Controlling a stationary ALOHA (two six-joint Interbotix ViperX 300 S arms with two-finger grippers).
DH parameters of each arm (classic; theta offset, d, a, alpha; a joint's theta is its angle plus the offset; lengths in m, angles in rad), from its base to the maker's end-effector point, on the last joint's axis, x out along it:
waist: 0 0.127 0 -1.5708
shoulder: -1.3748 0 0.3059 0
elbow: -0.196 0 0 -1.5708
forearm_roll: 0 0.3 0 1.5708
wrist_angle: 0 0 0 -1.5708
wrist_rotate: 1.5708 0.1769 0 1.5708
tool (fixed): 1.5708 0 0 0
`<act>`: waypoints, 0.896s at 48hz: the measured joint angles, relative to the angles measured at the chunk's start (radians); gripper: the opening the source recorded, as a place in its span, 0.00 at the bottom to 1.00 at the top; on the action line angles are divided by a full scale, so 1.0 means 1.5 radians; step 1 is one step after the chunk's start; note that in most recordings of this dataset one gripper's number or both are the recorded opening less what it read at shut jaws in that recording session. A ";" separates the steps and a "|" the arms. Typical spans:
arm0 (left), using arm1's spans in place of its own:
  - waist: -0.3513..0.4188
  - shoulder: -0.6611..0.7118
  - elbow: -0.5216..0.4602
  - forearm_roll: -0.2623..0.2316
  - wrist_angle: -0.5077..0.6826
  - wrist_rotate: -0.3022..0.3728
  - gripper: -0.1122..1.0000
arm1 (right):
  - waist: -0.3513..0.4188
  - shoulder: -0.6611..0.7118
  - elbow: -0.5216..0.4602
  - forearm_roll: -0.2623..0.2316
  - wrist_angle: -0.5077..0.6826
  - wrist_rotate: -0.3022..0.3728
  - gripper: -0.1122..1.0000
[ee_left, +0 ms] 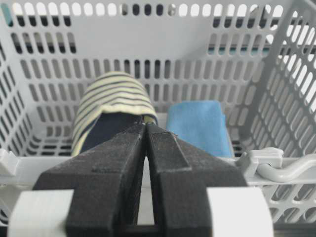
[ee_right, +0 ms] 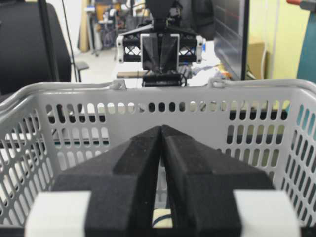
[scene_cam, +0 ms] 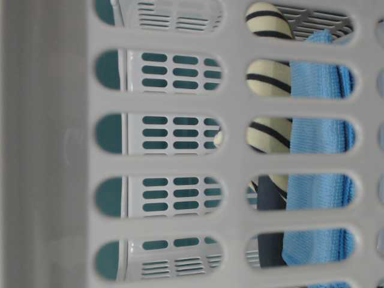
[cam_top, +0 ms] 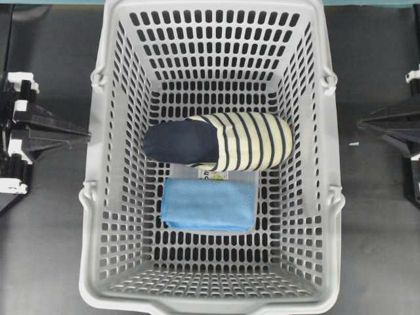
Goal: Pick up the blue cloth from the shopping basket with the left arm.
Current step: 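Move the left gripper from its side toward the basket interior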
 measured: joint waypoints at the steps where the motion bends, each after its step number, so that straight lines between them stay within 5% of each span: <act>1: 0.000 0.001 0.000 0.000 0.000 0.000 0.15 | 0.000 0.000 0.000 0.000 0.000 0.001 0.11; 11: -0.002 -0.002 -0.071 0.024 0.118 -0.031 0.10 | 0.002 -0.002 0.000 0.014 0.016 0.025 0.09; 31: -0.038 0.085 -0.270 0.025 0.394 -0.021 0.10 | 0.001 -0.002 -0.042 0.018 0.099 0.043 0.11; 36: -0.038 0.115 -0.307 0.026 0.423 -0.021 0.10 | 0.002 -0.002 -0.049 0.018 0.112 0.043 0.25; 43: -0.032 0.163 -0.365 0.026 0.463 -0.024 0.10 | 0.001 -0.002 -0.061 0.018 0.140 0.044 0.61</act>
